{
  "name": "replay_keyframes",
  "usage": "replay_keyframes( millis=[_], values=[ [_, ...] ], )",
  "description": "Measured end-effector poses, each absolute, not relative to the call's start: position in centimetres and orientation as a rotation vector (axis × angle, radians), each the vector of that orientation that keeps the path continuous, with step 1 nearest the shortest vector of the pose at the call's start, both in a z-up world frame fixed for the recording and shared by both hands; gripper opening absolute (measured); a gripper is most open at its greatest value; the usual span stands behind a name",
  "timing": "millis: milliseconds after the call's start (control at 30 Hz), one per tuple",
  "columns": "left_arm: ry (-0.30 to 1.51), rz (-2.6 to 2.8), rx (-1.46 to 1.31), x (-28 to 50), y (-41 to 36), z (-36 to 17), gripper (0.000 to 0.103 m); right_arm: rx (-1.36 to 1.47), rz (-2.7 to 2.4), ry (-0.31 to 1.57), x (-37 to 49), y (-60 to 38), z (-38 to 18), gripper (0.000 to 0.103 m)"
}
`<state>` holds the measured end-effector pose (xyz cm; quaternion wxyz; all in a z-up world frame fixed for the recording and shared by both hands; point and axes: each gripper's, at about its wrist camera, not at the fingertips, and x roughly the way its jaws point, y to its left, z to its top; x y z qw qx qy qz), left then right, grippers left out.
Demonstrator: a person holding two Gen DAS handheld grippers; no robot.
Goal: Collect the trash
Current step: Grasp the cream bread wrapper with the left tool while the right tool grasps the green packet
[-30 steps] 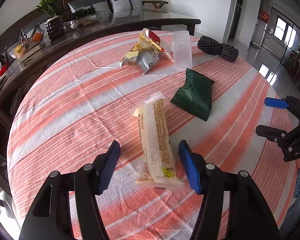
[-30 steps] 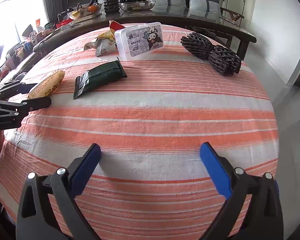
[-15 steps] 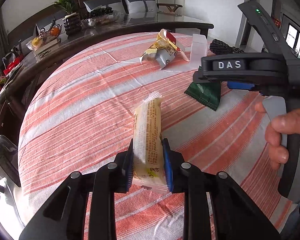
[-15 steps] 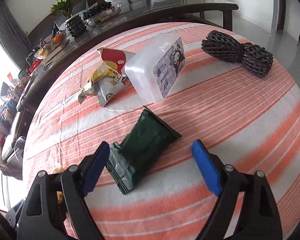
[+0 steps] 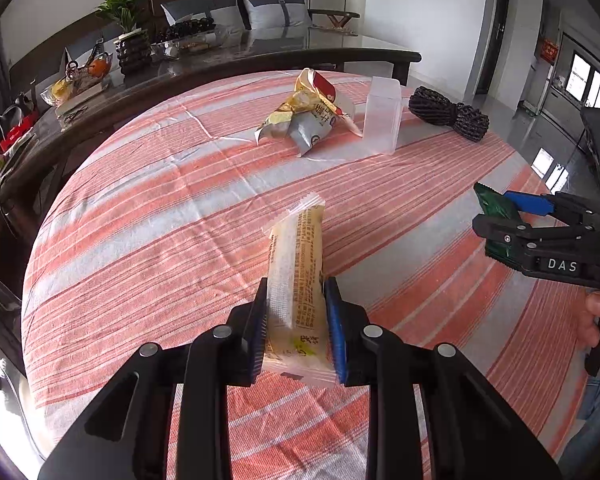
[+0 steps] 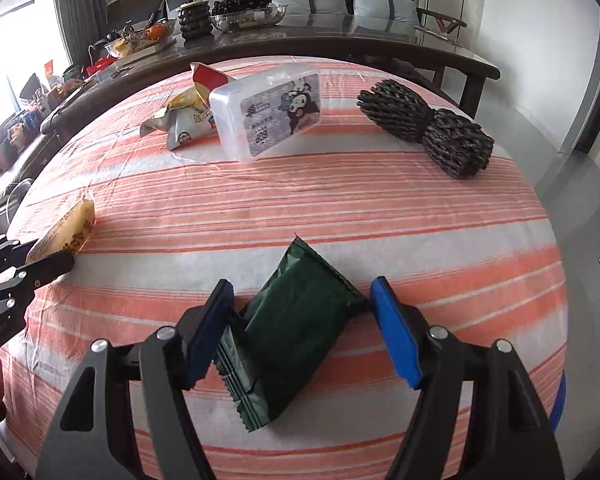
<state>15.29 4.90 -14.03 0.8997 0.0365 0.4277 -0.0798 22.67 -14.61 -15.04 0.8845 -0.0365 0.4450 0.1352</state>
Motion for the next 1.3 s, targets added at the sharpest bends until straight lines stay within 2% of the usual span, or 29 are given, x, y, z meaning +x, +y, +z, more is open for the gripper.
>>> replay_keyframes(
  millis=[67, 100, 133, 167, 267, 433, 800, 1167, 1300],
  values=[
    [0.891, -0.166, 0.062, 16.1, 4.7, -14.2, 0.058, -0.028, 0.284, 0.927, 22.6, -16.1, -15.0, 0.076],
    [0.899, -0.167, 0.057, 16.4, 4.8, -14.3, 0.065, -0.017, 0.284, 0.928, 22.5, -16.4, -15.0, 0.078],
    [0.91, -0.164, 0.059, 16.6, 4.8, -14.5, 0.078, -0.017, 0.289, 0.929, 22.5, -16.3, -15.1, 0.079],
    [0.925, -0.156, 0.069, 16.9, 4.8, -14.7, 0.085, -0.033, 0.289, 0.933, 22.4, -16.1, -15.1, 0.082],
    [0.95, -0.143, 0.085, 17.2, 4.8, -15.1, 0.091, -0.113, 0.272, 0.946, 22.3, -14.6, -15.4, 0.09],
    [0.964, -0.125, 0.074, 17.5, 5.1, -15.4, 0.097, -0.099, 0.261, 0.951, 22.5, -14.6, -15.5, 0.092],
    [0.964, -0.127, 0.07, 17.6, 5.2, -15.4, 0.097, -0.083, 0.276, 0.953, 22.7, -14.7, -15.5, 0.094],
    [0.963, -0.154, 0.072, 17.1, 5.0, -15.4, 0.098, 0.178, 0.261, 1.02, 19.0, -17.7, -14.2, 0.094],
    [0.969, -0.176, 0.06, 16.9, 5.4, -15.1, 0.098, 0.084, 0.194, 1.008, 20.4, -15.5, -14.6, 0.094]
  ],
)
